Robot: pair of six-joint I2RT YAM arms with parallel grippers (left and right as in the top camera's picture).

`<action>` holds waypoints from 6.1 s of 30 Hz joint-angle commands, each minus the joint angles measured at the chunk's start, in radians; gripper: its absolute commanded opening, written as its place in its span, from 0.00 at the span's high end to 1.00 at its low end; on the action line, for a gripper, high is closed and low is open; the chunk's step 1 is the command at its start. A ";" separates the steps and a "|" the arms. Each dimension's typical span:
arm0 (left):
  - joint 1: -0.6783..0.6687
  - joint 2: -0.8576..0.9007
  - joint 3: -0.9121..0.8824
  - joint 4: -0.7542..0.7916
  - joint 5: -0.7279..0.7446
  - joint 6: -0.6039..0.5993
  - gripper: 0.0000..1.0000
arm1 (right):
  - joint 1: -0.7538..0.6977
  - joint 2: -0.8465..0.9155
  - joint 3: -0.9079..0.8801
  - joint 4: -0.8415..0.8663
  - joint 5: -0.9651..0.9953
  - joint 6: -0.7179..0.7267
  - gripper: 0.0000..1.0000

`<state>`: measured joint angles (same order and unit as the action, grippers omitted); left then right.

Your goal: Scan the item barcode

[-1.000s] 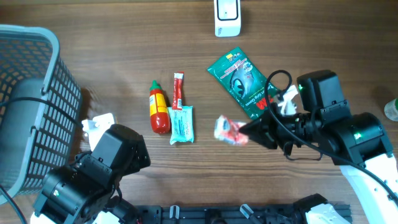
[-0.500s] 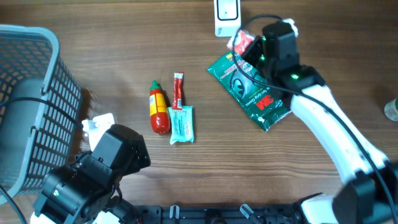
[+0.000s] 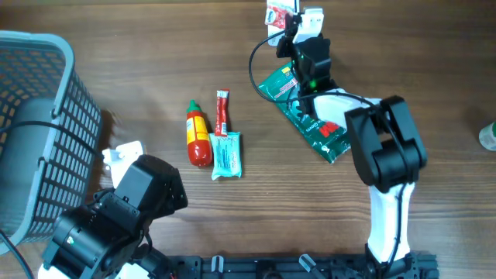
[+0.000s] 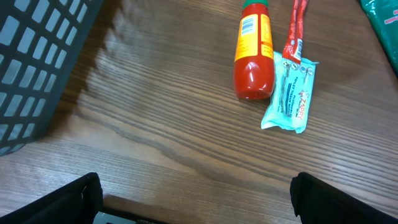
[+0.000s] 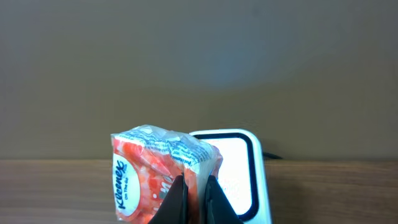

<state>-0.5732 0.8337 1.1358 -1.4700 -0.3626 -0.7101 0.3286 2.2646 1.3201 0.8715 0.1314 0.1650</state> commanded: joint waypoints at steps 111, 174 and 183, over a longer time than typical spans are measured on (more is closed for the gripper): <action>-0.001 -0.002 0.001 0.000 -0.013 -0.013 0.00 | -0.006 -0.345 0.220 -2.282 -1.572 -0.565 0.96; 0.037 -0.005 0.015 0.611 0.166 -0.175 0.00 | 0.068 -0.724 0.158 -2.477 -1.123 -1.373 0.95; 0.253 -0.076 0.135 0.693 0.677 -0.196 0.00 | 0.068 -0.711 0.158 -2.361 -1.059 -1.358 0.95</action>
<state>-0.3687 0.7826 1.2346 -0.8352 0.0216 -0.8940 0.3943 1.5536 1.4807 -1.5127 -0.9260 -1.1683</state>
